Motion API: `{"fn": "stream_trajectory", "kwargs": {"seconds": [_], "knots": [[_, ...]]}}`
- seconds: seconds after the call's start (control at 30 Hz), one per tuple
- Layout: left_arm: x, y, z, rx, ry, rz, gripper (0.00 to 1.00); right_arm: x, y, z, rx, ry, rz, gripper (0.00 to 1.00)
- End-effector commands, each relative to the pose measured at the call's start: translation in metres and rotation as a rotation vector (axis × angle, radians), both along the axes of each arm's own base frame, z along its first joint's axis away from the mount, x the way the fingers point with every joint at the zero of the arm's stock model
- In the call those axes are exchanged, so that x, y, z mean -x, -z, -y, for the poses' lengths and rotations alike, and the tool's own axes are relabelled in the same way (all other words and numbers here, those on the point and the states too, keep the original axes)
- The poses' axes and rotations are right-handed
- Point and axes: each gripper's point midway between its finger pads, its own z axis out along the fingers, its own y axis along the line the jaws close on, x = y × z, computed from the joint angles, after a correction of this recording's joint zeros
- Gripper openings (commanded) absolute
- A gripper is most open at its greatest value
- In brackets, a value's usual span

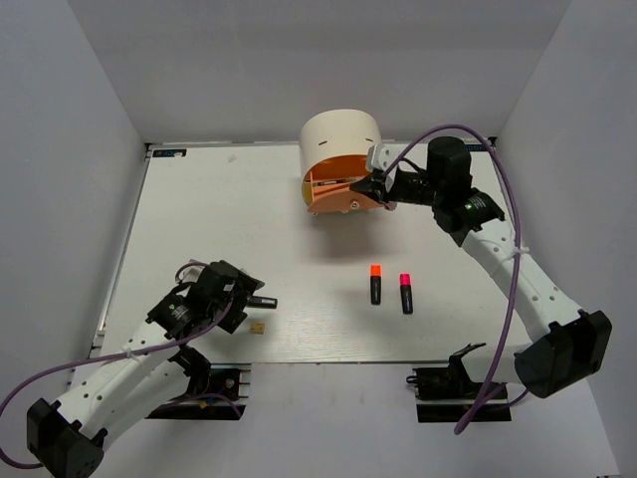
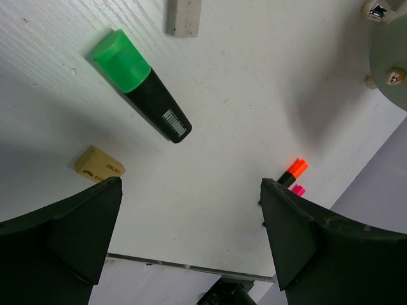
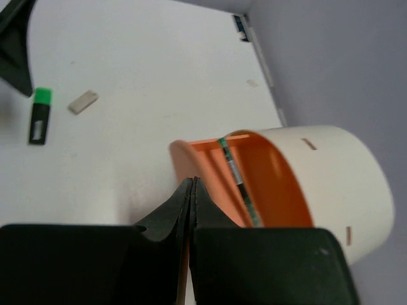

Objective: Sort the stationery into containers
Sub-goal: Close the drawer in the storage box.

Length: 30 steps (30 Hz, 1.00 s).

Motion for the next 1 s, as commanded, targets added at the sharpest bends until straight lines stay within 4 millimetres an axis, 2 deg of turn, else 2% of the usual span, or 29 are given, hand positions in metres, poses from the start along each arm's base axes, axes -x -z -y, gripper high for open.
{"fn": "stream_trajectory", "kwargs": {"seconds": [0.0,0.07,0.17,0.4,0.77,0.97], "knots": [[-0.001,0.0,0.001,0.01,-0.006,0.001,1.0,0.032,0.027,-0.002,0.077,-0.164,-0.029,0.0],[0.001,0.002,0.0,0.01,-0.006,0.001,1.0,0.036,0.038,0.001,0.104,-0.171,-0.063,0.0],[-0.001,0.001,0.001,0.015,-0.006,0.008,1.0,0.027,0.057,0.006,0.14,-0.119,-0.095,0.0],[-0.001,0.001,0.001,0.015,-0.006,0.008,1.0,0.005,0.079,0.007,0.182,-0.033,-0.131,0.0],[0.0,0.004,0.0,0.01,-0.006,0.001,1.0,-0.023,0.094,0.011,0.197,0.082,-0.128,0.0],[-0.001,0.003,0.001,0.015,-0.006,0.008,1.0,-0.046,0.091,0.012,0.18,0.165,-0.105,0.0]]}}
